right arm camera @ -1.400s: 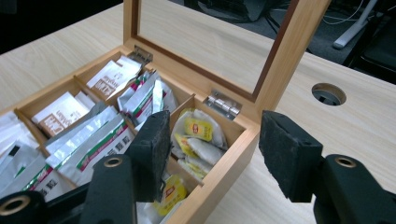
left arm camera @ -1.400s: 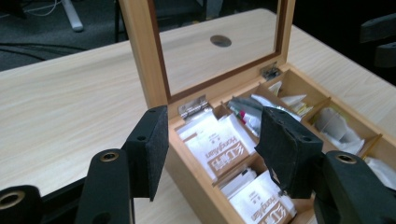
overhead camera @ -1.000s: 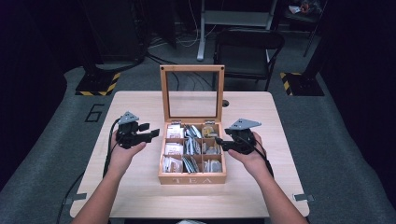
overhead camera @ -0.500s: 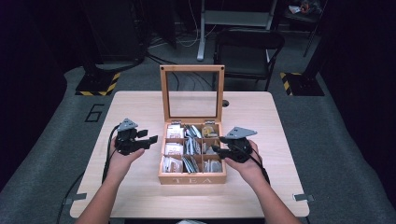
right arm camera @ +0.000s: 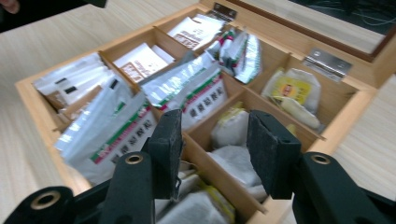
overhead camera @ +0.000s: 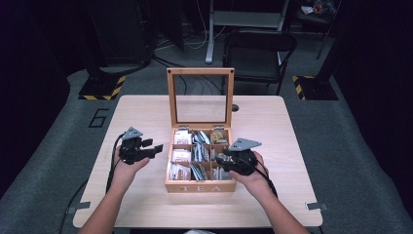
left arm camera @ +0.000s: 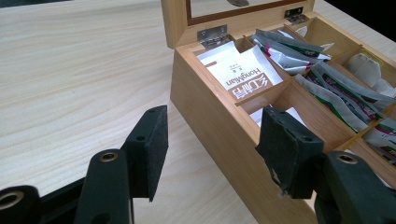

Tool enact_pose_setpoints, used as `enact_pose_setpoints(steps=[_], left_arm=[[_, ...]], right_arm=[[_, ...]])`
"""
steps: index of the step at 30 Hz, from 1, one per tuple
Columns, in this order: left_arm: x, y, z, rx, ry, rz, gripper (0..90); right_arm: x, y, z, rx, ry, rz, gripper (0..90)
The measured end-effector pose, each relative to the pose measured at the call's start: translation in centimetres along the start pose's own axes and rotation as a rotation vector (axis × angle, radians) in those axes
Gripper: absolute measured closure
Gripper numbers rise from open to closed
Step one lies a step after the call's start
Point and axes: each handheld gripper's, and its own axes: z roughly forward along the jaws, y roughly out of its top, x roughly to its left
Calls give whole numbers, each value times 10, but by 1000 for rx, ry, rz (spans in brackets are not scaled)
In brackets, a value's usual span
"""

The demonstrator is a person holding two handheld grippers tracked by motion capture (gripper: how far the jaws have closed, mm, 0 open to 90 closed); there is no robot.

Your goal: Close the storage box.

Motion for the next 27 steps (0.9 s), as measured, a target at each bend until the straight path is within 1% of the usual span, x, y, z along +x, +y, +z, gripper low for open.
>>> enact_pose_setpoints(steps=[2, 3, 6, 10, 11, 13, 16, 17, 19, 20, 21, 23, 25, 27], left_arm=[[0, 0, 0, 2, -1, 1, 424], [0, 0, 0, 2, -2, 4, 425], [-1, -1, 1, 8, -3, 8, 424], [-2, -2, 1, 11, -2, 10, 424], [-2, -2, 1, 10, -2, 9, 424], [-1, -3, 0, 11, 1, 4, 424], [-1, -4, -2, 6, 6, -1, 424], [0, -4, -2, 6, 8, 1, 424], [0, -5, -3, 7, 9, -2, 424], [0, -5, -3, 1, 13, -5, 425], [0, -5, -4, 7, 11, -3, 424], [1, -6, -6, 8, 15, -8, 424], [1, -7, -6, 4, 17, -10, 424], [2, -7, -6, 5, 18, -11, 424]], right_arm=[[4, 1, 1, -2, 11, -9, 562], [7, 1, 2, -2, 17, -29, 567], [17, 1, 7, 10, 38, -47, 580], [27, 2, 13, 22, 78, -47, 586], [28, 3, 14, 25, 88, -54, 585], [32, 3, 17, 26, 98, -58, 579], [35, 4, 19, 31, 112, -55, 572], [36, 5, 20, 30, 117, -45, 569], [38, 5, 22, 28, 125, -55, 565], [39, 6, 22, 30, 130, -50, 564], [40, 6, 23, 30, 132, -49, 562], [41, 7, 24, 25, 138, -61, 561], [43, 7, 26, 34, 141, -58, 561], [43, 7, 28, 42, 137, -75, 573]])
